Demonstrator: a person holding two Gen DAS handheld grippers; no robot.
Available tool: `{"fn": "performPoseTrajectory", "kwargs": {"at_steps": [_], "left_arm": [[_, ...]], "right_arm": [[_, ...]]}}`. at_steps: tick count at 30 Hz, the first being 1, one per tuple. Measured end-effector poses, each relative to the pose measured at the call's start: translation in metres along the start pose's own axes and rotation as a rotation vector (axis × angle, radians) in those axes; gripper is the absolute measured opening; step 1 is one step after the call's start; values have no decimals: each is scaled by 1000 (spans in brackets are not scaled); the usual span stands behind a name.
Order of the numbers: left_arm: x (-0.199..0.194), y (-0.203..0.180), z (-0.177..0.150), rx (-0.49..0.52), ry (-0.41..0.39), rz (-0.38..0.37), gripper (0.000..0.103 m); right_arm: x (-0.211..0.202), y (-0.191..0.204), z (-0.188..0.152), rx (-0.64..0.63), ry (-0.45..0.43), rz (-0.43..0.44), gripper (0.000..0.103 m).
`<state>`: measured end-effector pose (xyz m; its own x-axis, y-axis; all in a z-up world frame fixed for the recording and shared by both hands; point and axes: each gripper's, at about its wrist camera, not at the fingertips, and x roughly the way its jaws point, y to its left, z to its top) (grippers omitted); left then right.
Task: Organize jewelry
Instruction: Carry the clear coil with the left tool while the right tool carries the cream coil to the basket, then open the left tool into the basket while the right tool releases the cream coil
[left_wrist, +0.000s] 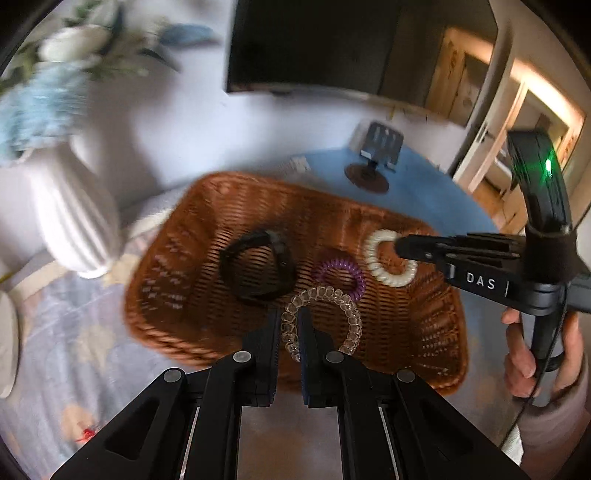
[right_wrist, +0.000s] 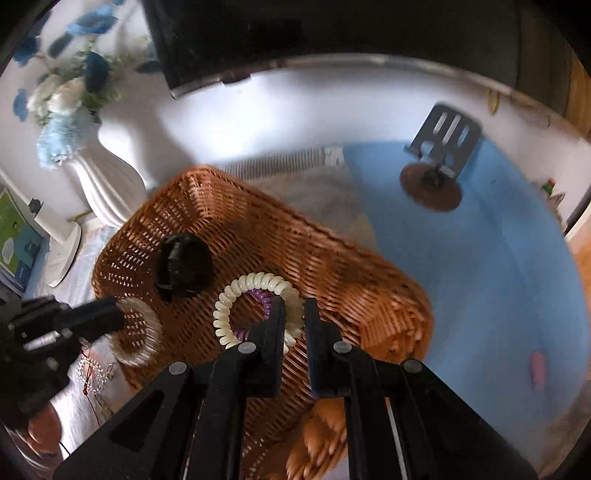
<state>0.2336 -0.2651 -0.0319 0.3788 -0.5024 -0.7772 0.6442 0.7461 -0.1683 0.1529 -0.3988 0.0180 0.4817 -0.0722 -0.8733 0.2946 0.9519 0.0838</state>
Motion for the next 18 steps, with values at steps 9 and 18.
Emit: {"fn": "performPoseTrajectory", "kwargs": {"at_steps": [9,18], "left_arm": [[24,-14,0,21,33,-5,9],[-13,2,-4,-39,7,-36,34]], "right_arm": [[18,-2,-6,-1,25,13,12],[-8,2,-11,27,-4,63,20]]}}
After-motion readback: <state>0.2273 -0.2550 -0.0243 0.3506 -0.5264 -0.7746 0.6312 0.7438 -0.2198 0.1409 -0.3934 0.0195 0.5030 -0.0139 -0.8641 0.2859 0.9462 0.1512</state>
